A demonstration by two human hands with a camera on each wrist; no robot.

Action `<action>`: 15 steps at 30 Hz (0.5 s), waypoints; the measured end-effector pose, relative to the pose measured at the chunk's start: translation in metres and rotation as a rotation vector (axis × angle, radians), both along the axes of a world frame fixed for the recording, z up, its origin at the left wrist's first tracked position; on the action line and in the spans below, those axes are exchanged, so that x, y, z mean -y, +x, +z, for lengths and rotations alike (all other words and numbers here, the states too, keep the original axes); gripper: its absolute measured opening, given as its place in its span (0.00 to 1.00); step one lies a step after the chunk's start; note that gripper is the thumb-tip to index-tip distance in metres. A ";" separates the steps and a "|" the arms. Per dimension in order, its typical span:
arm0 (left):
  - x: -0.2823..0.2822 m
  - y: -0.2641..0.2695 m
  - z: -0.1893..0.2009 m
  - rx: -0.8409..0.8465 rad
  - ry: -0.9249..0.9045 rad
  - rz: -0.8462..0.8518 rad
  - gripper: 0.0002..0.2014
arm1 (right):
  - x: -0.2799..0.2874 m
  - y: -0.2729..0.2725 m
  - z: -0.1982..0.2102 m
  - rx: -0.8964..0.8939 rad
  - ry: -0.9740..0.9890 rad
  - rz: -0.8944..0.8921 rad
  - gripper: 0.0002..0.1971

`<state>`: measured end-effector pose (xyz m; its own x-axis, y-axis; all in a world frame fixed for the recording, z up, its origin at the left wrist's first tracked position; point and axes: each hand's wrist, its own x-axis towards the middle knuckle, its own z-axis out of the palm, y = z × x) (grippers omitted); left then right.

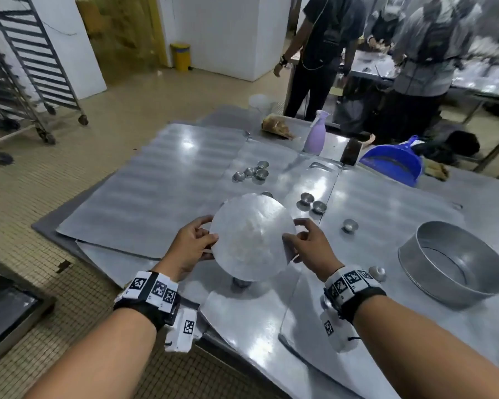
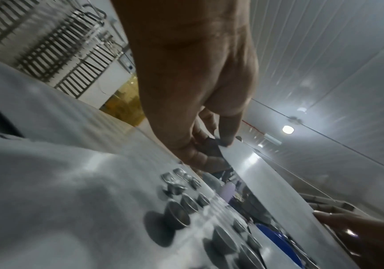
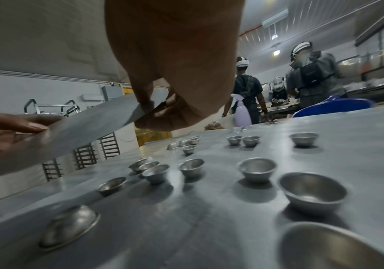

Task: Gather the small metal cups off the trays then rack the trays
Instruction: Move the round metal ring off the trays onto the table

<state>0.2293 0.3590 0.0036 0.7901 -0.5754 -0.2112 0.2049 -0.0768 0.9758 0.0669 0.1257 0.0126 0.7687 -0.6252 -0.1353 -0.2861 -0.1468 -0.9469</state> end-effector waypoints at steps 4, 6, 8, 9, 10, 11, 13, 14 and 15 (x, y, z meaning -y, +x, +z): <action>0.044 -0.039 0.010 0.024 -0.022 -0.113 0.24 | 0.035 -0.052 0.002 -0.008 -0.017 -0.037 0.21; 0.068 -0.061 0.014 0.020 -0.019 -0.157 0.27 | 0.055 -0.080 0.004 -0.020 -0.028 -0.075 0.22; 0.093 -0.087 0.019 0.032 -0.001 -0.185 0.29 | 0.074 -0.113 0.008 -0.022 -0.040 -0.108 0.22; 0.104 -0.099 0.020 0.041 0.014 -0.192 0.29 | 0.082 -0.127 0.010 -0.016 -0.039 -0.118 0.21; 0.119 -0.115 0.023 0.057 0.029 -0.205 0.30 | 0.094 -0.146 0.012 -0.005 -0.032 -0.134 0.20; 0.130 -0.127 0.025 0.069 0.042 -0.214 0.31 | 0.102 -0.161 0.013 0.006 -0.029 -0.146 0.19; 0.158 -0.161 0.030 0.114 0.068 -0.249 0.31 | 0.123 -0.195 0.013 0.019 -0.012 -0.193 0.17; 0.169 -0.173 0.030 0.139 0.084 -0.255 0.31 | 0.132 -0.208 0.013 0.021 -0.013 -0.212 0.18; 0.184 -0.190 0.031 0.166 0.097 -0.262 0.30 | 0.144 -0.227 0.012 0.023 -0.017 -0.232 0.18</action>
<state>0.0391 0.1746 0.0341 0.6461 -0.7473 -0.1555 0.0045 -0.2000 0.9798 -0.1598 -0.0183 0.0242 0.6065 -0.7878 -0.1074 -0.2928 -0.0957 -0.9514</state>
